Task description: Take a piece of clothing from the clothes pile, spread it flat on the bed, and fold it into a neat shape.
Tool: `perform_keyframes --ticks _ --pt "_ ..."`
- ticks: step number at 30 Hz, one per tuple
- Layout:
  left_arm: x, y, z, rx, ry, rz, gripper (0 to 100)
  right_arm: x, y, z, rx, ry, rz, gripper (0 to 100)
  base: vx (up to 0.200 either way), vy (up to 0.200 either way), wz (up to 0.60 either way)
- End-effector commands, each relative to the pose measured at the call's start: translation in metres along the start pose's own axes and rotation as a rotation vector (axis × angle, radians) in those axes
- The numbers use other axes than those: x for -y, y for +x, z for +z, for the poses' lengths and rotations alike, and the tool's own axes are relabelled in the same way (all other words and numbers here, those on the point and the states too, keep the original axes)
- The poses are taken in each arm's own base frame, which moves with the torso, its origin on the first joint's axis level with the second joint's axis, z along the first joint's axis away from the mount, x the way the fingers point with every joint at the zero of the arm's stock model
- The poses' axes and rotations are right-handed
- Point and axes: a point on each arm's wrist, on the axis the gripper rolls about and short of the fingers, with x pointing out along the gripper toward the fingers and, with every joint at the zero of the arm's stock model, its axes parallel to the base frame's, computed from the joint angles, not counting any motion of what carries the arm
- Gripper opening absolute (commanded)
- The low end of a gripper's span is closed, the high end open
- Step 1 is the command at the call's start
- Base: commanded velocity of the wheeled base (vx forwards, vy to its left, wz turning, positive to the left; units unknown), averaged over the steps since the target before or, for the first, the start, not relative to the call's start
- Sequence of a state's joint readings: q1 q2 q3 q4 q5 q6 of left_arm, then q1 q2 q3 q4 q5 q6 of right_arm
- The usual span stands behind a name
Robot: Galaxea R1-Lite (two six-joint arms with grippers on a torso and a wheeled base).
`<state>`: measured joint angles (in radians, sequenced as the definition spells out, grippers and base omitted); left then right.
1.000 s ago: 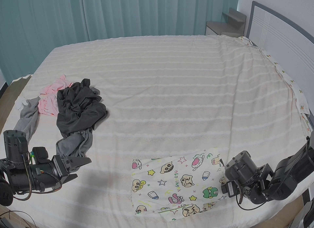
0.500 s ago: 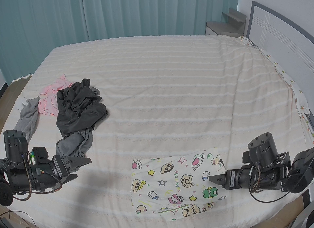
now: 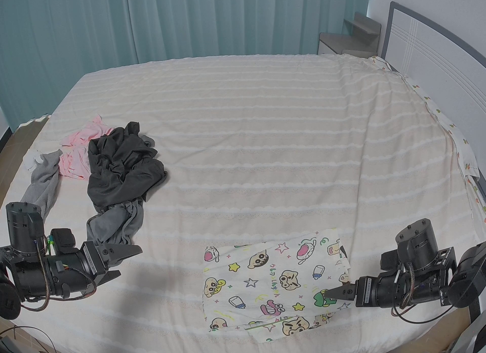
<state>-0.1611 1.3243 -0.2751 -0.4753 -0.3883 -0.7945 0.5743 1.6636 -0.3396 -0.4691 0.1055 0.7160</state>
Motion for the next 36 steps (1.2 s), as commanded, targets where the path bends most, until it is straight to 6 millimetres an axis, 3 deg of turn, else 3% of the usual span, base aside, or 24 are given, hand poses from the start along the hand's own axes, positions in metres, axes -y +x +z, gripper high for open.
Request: perform_keyframes --ticks 1,6,7,13,26,36 --pt "-0.001 0.000 -0.001 -0.005 -0.004 0.003 100 0.004 0.010 -0.003 -0.025 0.003 -0.020 100 0.000 0.000 0.00" --pt "-0.001 0.000 -0.001 -0.023 -0.005 -0.013 100 0.005 0.023 -0.003 -0.025 -0.002 -0.015 100 0.000 0.000 0.00" --pt "-0.001 0.000 -0.001 -0.023 -0.005 -0.013 100 0.005 0.023 -0.003 -0.025 -0.002 -0.015 0 0.000 0.000 0.00" --pt "-0.001 0.000 -0.001 -0.023 -0.003 -0.013 100 0.004 0.028 -0.005 -0.032 -0.017 -0.004 0 0.000 0.000 0.00" --pt "-0.001 0.000 -0.001 -0.022 -0.004 -0.014 100 0.014 0.011 -0.016 -0.025 -0.034 -0.018 0 0.000 0.000 0.00" --pt "-0.001 0.000 -0.001 -0.023 -0.003 -0.013 100 0.037 0.006 -0.015 -0.028 -0.040 -0.085 0 0.000 0.000 0.00"
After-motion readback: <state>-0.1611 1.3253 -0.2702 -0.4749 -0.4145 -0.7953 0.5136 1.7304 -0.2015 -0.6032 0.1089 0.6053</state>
